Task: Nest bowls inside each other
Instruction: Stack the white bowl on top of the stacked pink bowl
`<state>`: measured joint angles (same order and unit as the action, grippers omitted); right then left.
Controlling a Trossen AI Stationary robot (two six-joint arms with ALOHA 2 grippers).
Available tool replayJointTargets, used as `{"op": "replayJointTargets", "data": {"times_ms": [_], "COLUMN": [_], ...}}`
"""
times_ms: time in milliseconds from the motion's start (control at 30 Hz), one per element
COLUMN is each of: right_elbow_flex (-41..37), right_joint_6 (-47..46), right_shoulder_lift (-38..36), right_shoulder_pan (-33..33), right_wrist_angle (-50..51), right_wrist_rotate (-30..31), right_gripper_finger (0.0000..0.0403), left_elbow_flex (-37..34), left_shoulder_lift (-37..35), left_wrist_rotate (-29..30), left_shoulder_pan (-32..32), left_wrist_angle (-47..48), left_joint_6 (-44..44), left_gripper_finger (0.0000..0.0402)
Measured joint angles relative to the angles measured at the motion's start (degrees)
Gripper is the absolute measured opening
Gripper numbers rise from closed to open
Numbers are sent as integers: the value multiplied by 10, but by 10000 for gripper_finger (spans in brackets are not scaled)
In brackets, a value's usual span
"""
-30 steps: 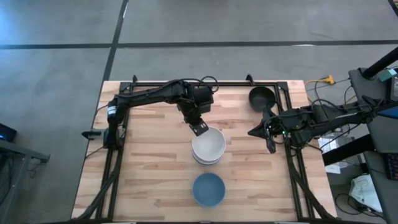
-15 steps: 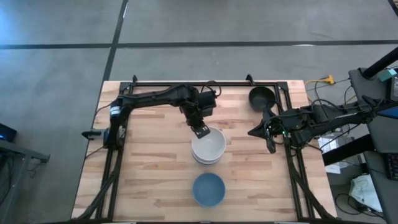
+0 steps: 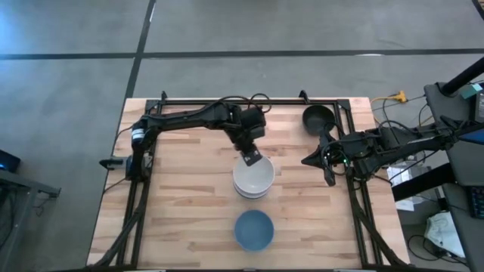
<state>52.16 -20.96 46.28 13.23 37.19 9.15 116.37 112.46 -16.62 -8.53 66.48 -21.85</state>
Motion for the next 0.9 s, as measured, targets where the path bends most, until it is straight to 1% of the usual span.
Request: {"op": "replayJointTargets", "data": {"times_ms": [133, 300, 533, 733, 900], "right_elbow_flex": [0, 0, 0, 0, 0], "right_joint_6": [-5, -15, -16, -16, -2], "right_shoulder_lift": [0, 0, 0, 6, 25], "right_shoulder_pan": [0, 0, 0, 0, -1], "right_wrist_angle": [-1, 0, 0, -10, -22], "right_wrist_rotate": [0, 0, 0, 0, 1], "right_gripper_finger": [9, 9, 9, 9, 9], "left_elbow_flex": [-10, -52, -67, -59, -81], "left_shoulder_lift": [7, 9, 8, -32, -66], "left_wrist_rotate": [-9, -20, -34, -33, -48], "left_shoulder_pan": [-9, -18, -24, -20, 15], "left_wrist_angle": [-59, -88, -89, -88, -101], "left_joint_6": [-1, -3, -3, -2, 2], "left_gripper_finger": [0, 0, 0, 0, 0]}}
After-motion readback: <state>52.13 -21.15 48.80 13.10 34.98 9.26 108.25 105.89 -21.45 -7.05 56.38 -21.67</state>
